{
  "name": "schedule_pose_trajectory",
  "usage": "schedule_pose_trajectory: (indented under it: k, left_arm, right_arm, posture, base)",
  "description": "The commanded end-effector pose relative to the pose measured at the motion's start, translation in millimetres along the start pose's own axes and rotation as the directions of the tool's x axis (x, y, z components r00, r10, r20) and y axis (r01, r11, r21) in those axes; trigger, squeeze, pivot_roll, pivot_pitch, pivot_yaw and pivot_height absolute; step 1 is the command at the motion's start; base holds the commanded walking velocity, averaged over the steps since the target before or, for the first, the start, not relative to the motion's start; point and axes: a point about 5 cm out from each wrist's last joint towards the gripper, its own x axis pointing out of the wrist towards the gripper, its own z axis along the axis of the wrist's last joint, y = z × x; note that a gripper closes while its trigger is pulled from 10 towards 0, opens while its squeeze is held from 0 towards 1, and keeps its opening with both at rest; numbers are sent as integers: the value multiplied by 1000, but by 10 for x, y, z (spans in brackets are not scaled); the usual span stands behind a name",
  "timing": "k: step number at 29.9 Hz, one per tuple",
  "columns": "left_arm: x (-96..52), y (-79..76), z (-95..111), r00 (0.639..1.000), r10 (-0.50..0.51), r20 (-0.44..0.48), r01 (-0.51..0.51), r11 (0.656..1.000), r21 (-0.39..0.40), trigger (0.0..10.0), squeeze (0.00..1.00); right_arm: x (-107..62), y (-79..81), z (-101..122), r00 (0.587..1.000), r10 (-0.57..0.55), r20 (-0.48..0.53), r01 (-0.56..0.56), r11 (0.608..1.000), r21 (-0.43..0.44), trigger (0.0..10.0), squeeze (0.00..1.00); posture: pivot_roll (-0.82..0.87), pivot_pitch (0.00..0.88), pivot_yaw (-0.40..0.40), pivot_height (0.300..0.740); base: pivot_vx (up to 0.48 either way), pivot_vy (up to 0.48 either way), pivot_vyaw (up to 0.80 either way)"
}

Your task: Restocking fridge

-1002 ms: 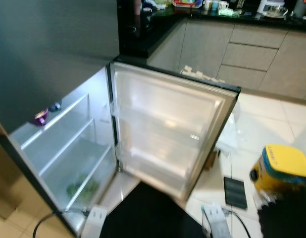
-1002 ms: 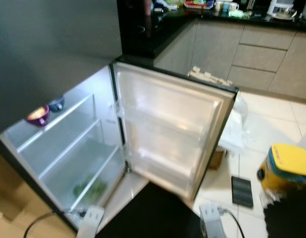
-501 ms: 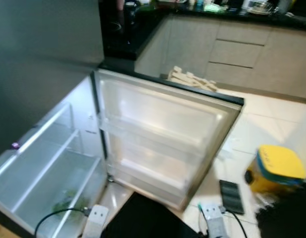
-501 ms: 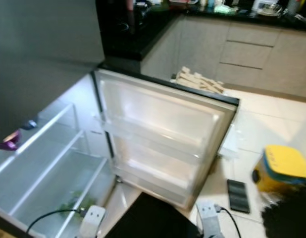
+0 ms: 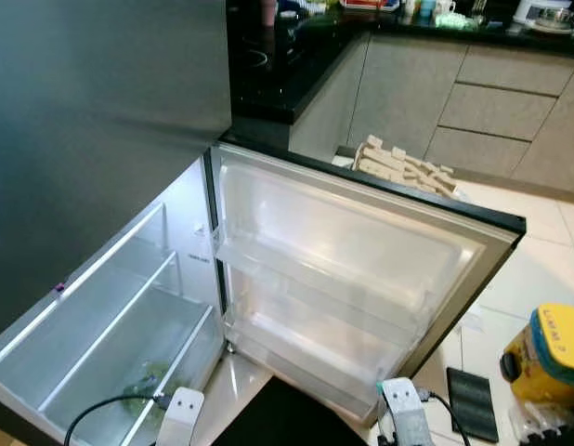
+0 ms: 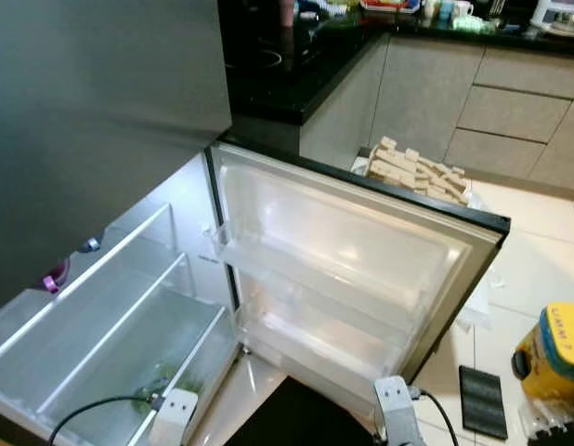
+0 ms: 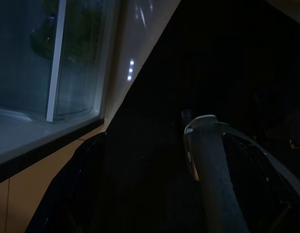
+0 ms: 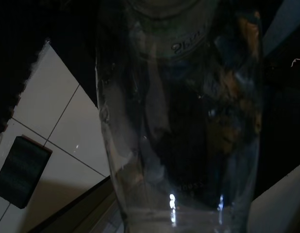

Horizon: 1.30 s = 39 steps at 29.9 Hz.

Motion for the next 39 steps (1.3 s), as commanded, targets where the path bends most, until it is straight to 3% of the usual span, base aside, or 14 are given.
schedule_pose_trajectory:
  k: [1,7,17,27,39]
  left_arm:
    - [-9,-11,-61,1000,-6,-22,6,1000,7,10000,0]
    - [-9,-12,-62,1000,-6,-22,6,1000,7,10000,0]
    - [-9,-16,-64,1000,-1,-21,1,1000,9,10000,0]
    - [-10,-5,-64,1000,8,-18,-8,1000,6,10000,0]
    - [-11,0,-64,1000,15,-18,-15,1000,9,10000,0]
  right_arm:
    - [-10,-16,-57,1000,-8,-22,8,1000,-4,10000,0]
    - [-9,-17,-54,1000,-9,-20,9,1000,-1,10000,0]
    - [-8,-19,-46,1000,-8,-19,8,1000,-6,10000,0]
    - [-10,-14,-58,1000,-6,-24,6,1000,-4,10000,0]
    - [-11,-18,-55,1000,-2,-17,2,1000,-6,10000,0]
  posture:
    - [84,0,5,740]
    - [84,0,4,740]
    - [85,0,2,740]
    - [87,0,1,740]
    - [86,0,0,740]
  base:
    - [0,0,-800]
    - [0,0,-757]
    - [0,0,0]
    - [0,0,-800]
    - [0,0,0]
